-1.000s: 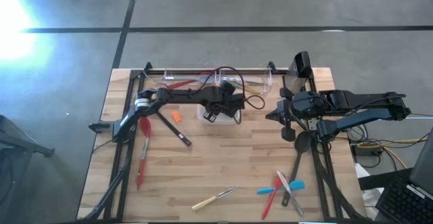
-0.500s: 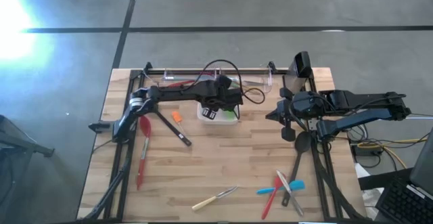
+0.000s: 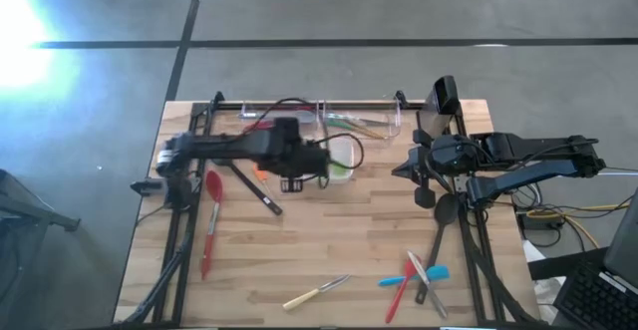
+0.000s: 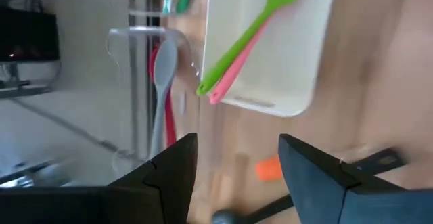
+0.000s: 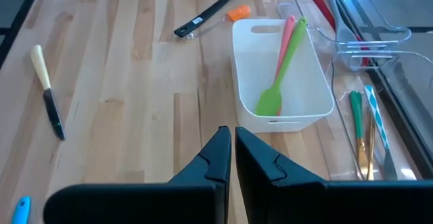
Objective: Pick & Place Kitchen Items
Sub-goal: Put the red serving spoon into the left transparent bin
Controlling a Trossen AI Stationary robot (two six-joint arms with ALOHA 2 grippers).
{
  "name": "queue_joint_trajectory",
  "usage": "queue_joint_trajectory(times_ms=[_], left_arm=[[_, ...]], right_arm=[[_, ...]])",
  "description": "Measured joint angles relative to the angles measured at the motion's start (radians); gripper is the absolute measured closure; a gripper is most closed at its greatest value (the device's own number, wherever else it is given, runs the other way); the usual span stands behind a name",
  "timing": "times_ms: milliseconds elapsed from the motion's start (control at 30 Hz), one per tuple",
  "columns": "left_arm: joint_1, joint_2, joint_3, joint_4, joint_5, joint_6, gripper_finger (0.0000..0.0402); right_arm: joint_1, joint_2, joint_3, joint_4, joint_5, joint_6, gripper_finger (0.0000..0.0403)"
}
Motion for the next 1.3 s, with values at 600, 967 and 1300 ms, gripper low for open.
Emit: queue_joint_trajectory(times_ms=[600,967,1300], left_arm=[[-0.171,-0.464,-0.405,-0.005,0.012,-0.692,0.0191],[-0.160,-0.547,-0.808,0.000,0.106,-1.081,0.0191],[-0.160,-0.552,-1.078,0.178,0.230,-1.370,0.0191]], right_arm=[[0.000,0.001,-0.001,0.020,0.000,0.000,0.0385],[0.000,0.005,-0.001,0.035,0.000,0.000,0.0385],[0.000,0.040,-0.001,0.042,0.000,-0.004,0.0385]])
